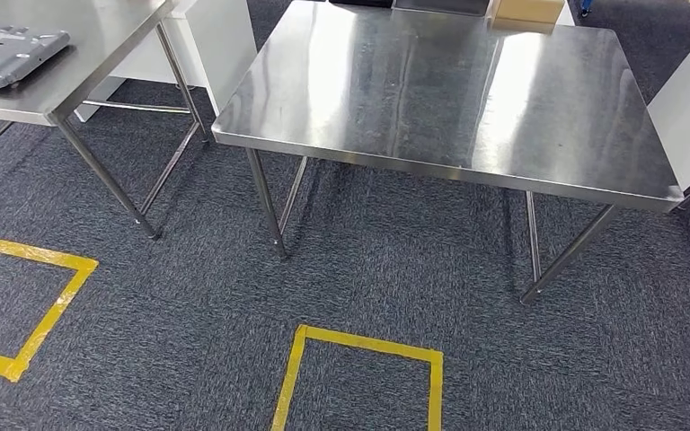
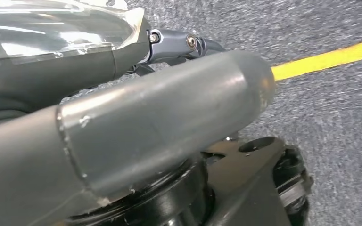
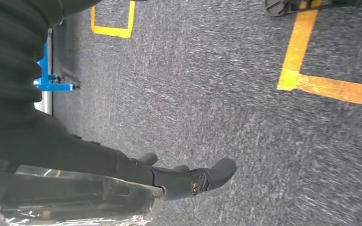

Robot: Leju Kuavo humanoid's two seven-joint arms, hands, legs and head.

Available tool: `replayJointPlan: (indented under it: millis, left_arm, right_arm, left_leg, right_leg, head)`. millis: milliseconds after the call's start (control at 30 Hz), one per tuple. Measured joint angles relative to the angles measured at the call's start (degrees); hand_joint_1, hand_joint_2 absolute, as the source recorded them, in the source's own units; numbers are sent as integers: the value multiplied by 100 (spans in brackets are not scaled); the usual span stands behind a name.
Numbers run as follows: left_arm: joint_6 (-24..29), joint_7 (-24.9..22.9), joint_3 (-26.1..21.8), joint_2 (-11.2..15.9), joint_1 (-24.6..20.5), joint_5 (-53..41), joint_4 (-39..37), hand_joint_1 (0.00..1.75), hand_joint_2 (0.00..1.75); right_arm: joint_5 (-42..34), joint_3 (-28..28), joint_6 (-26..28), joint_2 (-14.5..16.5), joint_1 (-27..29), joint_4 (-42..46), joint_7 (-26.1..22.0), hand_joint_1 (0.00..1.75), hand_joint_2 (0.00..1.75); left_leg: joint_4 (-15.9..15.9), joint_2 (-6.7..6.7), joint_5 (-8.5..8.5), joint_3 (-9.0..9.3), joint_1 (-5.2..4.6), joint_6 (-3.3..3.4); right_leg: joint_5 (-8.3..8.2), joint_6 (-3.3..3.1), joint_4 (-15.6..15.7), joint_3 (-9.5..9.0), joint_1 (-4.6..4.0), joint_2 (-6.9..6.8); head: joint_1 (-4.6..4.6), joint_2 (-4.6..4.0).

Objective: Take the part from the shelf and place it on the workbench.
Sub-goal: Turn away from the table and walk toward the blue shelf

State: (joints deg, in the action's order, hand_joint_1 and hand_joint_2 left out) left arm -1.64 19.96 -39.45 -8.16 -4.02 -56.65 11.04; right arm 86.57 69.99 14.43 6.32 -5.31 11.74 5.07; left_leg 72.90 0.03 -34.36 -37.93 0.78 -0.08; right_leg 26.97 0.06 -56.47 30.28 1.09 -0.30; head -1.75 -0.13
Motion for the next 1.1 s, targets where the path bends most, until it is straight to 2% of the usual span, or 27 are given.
replayJointPlan:
  millis: [33, 100, 133, 167, 267, 300, 333, 367, 433, 467, 500, 533, 600, 633, 667, 700, 733, 767, 800, 833, 867, 900, 933, 967, 1000, 1033, 1100]
  left_arm:
    - [0, 0, 0, 0, 0, 0, 0, 0, 0]
    - [0, 1, 0, 1, -10, 0, 0, 0, 0]
    - [0, 2, 0, 1, -18, -1, 0, 0, 0]
    - [0, 4, 0, 0, -23, -1, 0, 0, 0]
    - [0, 7, 0, -2, -21, -2, 0, 0, 0]
    - [0, 7, 0, -3, -22, -1, 0, 0, 0]
    - [1, 7, 0, -7, -28, -1, 0, 0, 0]
    - [2, 8, -1, -10, -34, 1, 0, 0, 0]
    - [10, 12, -4, -10, -36, 3, 0, 0, 0]
    - [19, 14, -6, -11, -32, 5, 0, 0, 0]
    - [28, 16, -8, -11, -27, 7, 0, 0, 0]
    - [37, 19, -10, -13, -21, 9, 0, 0, 0]
    - [49, 26, -12, -19, -14, 9, 0, 0, 0]
    - [52, 29, -12, -23, -13, 9, 0, 0, 0]
    - [54, 32, -13, -26, -13, 9, 0, 0, 0]
    - [55, 34, -13, -28, -13, 9, 0, 0, 0]
    - [56, 37, -14, -30, -12, 9, 0, 0, 0]
    - [57, 38, -16, -28, -8, 10, 0, 0, 0]
    - [60, 40, -22, -25, -4, 13, 0, 0, 0]
    - [62, 43, -33, -22, 2, 15, 0, 0, 0]
    - [65, 47, -44, -19, 8, 17, 0, 0, 0]
    - [67, 53, -54, -19, 10, 18, 0, 0, 0]
    - [67, 60, -60, -20, 12, 19, 0, 0, 0]
    - [68, 64, -62, -20, 12, 19, 0, 0, 0]
    - [68, 68, -63, -21, 12, 20, 0, 0, 0]
    - [69, 70, -63, -21, 12, 20, 0, 0, 0]
    - [69, 73, -65, -20, 6, 20, 0, 0, 0]
  right_arm:
    - [-1, 0, 0, 0, 2, 0, 0, 0, 175]
    - [-1, 0, 0, 1, 2, 0, -1, 0, 175]
    - [-1, 0, 0, 1, -1, 0, -1, 0, 175]
    - [-1, 0, 0, 1, -4, 0, -2, 0, 175]
    - [-2, 0, 0, -2, -10, 0, -2, 0, 175]
    - [-1, 0, 0, -7, -7, 0, -2, 0, 175]
    - [0, 0, 0, -10, -3, 0, -2, 0, 175]
    - [4, 0, -1, -14, 0, 0, -2, 0, 175]
    - [21, 0, -3, -11, 2, 0, -2, 0, 175]
    - [29, 0, -5, -10, 4, 0, -2, 0, 175]
    - [36, 0, -7, -12, 5, 0, -2, 0, 175]
    - [41, -1, -8, -15, 5, 0, -2, 0, 175]
    - [52, -3, -9, -23, -3, 0, -1, 0, 175]
    - [59, -6, -9, -25, -10, 0, 0, 0, 175]
    - [65, -8, -9, -26, -17, 0, 0, 0, 175]
    - [72, -11, -9, -24, -20, 0, 0, 0, 175]
    - [79, -16, -11, -21, -17, 0, 0, 0, 175]
    - [85, -20, -14, -12, -8, -2, 0, 0, 175]
    - [92, -25, -17, -5, 0, -3, 1, 0, 175]
    - [97, -29, -20, 0, 7, -5, 2, 0, 175]
    - [101, -32, -25, 3, 9, -7, 3, 0, 175]
    - [104, -36, -30, 1, 8, -7, 4, 0, 175]
    - [105, -38, -40, 1, 8, -7, 4, 0, 175]
    - [105, -39, -53, 1, 8, -7, 4, 0, 175]
    - [105, -39, -67, 1, 10, -7, 4, 0, 175]
    - [105, -39, -79, 2, 10, -7, 4, 0, 175]
    - [106, -40, -91, 2, 9, -7, 4, 0, 175]
  left_leg:
    - [-239, 0, 121, 190, 1, 10]
    - [-1037, -7, 375, 705, -3, 47]
    - [-1334, -13, 440, 873, -14, 72]
    - [-1501, -20, 459, 952, -31, 99]
    - [-1554, -12, 534, 900, -72, 214]
    - [-1576, -3, 587, 867, -72, 268]
    - [-1600, 7, 648, 819, -68, 326]
    - [-1616, 17, 713, 752, -64, 370]
    - [-1614, 25, 813, 607, -79, 406]
    - [-1612, 32, 864, 535, -83, 403]
    - [-1608, 37, 913, 466, -85, 396]
    - [-1605, 40, 966, 396, -85, 384]
    - [-1597, 41, 1061, 286, -87, 345]
    - [-1591, 42, 1104, 243, -95, 317]
    - [-1586, 45, 1151, 214, -104, 285]
    - [-1583, 48, 1195, 196, -110, 252]
    - [-1583, 51, 1236, 185, -115, 221]
    - [-1573, 47, 1256, 175, -108, 191]
    - [-1534, 37, 1204, 154, -97, 157]
    - [-1411, 26, 1044, 115, -83, 122]
    - [-1187, 16, 796, 55, -64, 86]
    - [-864, 10, 498, -21, -47, 52]
    - [-485, 9, 238, -97, -31, 26]
    - [-163, 9, 99, -142, -17, 6]
    - [17, 9, 89, -121, -1, -9]
    - [-1, 9, 188, -9, 16, -20]
    - [-597, 7, 454, 457, 51, -31]
  right_leg:
    - [-19, 10, -19, 41, -2, 1]
    - [-54, 49, -52, 94, -14, 5]
    - [-74, 78, -65, 117, -25, 5]
    - [-97, 114, -74, 138, -32, 4]
    - [-154, 235, -89, 197, -30, 2]
    - [-92, 249, -153, 247, -34, 6]
    - [58, 234, -326, 332, -38, 10]
    - [290, 197, -630, 454, -37, 13]
    - [727, 145, -1341, 682, -35, 16]
    - [831, 159, -1595, 716, -34, 16]
    - [816, 201, -1642, 646, -34, 16]
    - [731, 256, -1515, 480, -34, 16]
    - [506, 324, -743, -95, -34, 15]
    - [460, 321, -309, -379, -49, 16]
    - [450, 299, 11, -552, -67, 19]
    - [463, 266, 184, -629, -87, 23]
    - [459, 237, 242, -625, -105, 26]
    - [432, 191, 232, -578, -74, 25]
    - [400, 142, 227, -559, -47, 18]
    - [362, 83, 229, -530, -19, 9]
    - [319, 19, 232, -495, 4, -4]
    - [280, -23, 227, -450, -9, -16]
    - [240, -54, 218, -398, -19, -26]
    - [207, -60, 201, -342, -27, -34]
    - [176, -56, 175, -289, -32, -39]
    - [152, -45, 142, -239, -32, -42]
    - [124, -19, 53, -148, -24, -39]
  head:
    - [-1, 0]
    - [-2, 0]
    - [1, 0]
    - [4, 0]
    - [6, 0]
    - [8, 0]
    - [22, 0]
    - [36, 0]
    - [61, 0]
    - [60, 0]
    - [62, 0]
    - [63, 0]
    - [64, 0]
    - [65, 0]
    - [61, 0]
    - [58, 0]
    - [55, 0]
    - [52, 0]
    - [51, 0]
    - [44, 0]
    - [36, 0]
    - [28, 0]
    - [24, 0]
    - [22, 0]
    - [22, 0]
    - [22, 0]
    - [20, 0]
